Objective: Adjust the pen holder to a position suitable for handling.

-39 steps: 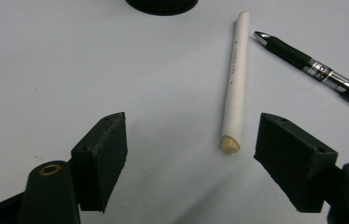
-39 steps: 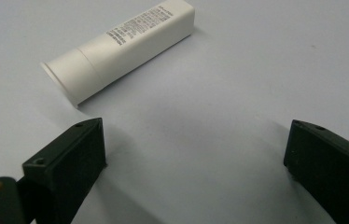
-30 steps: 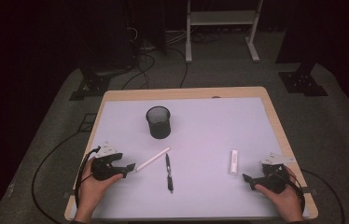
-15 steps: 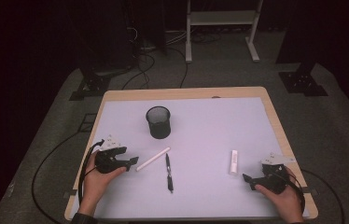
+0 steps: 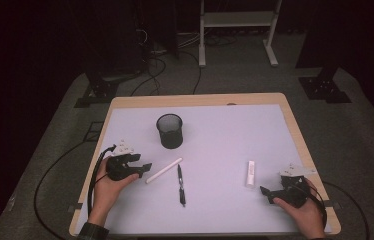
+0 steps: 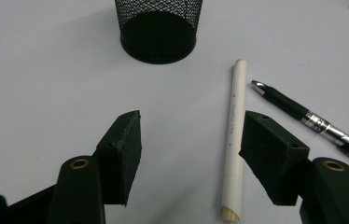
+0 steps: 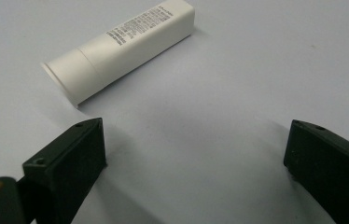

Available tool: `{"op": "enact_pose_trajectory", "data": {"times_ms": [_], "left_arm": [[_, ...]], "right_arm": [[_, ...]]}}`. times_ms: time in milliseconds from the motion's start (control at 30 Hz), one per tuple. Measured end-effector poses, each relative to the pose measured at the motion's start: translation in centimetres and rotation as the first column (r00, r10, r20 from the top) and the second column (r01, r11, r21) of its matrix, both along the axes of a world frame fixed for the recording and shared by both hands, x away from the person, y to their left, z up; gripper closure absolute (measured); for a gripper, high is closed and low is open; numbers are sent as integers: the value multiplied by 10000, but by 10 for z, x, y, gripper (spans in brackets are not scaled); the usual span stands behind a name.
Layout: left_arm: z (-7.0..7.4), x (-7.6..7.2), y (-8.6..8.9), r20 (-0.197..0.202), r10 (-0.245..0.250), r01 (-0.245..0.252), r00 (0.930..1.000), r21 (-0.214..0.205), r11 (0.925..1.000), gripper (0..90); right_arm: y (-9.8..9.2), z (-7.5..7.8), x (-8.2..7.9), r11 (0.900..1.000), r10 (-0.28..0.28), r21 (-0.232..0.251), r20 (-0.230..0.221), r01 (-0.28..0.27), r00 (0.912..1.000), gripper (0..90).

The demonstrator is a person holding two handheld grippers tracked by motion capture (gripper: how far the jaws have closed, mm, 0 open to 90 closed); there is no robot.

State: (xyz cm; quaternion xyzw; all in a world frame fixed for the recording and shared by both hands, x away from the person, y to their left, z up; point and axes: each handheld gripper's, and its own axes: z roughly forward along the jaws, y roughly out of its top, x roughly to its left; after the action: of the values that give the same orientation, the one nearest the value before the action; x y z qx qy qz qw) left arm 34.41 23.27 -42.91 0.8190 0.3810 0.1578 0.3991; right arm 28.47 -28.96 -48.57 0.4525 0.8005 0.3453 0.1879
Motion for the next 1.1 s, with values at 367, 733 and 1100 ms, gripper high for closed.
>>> {"op": "enact_pose_trajectory", "data": {"times_ms": [367, 733, 1100], "left_arm": [[10, 9, -7, 31, 71, -71, 10000, -41, 10000, 418], [20, 21, -15, 92, -33, 34, 10000, -82, 10000, 431], [28, 32, -18, 25, -12, 12, 10000, 35, 10000, 401]], "right_arm": [[0, 0, 0, 10000, 0, -11, -6, 0, 10000, 47], [0, 0, 0, 10000, 7, -25, 4, -7, 10000, 47], [0, 0, 0, 10000, 3, -9, 3, -3, 10000, 47]]}}
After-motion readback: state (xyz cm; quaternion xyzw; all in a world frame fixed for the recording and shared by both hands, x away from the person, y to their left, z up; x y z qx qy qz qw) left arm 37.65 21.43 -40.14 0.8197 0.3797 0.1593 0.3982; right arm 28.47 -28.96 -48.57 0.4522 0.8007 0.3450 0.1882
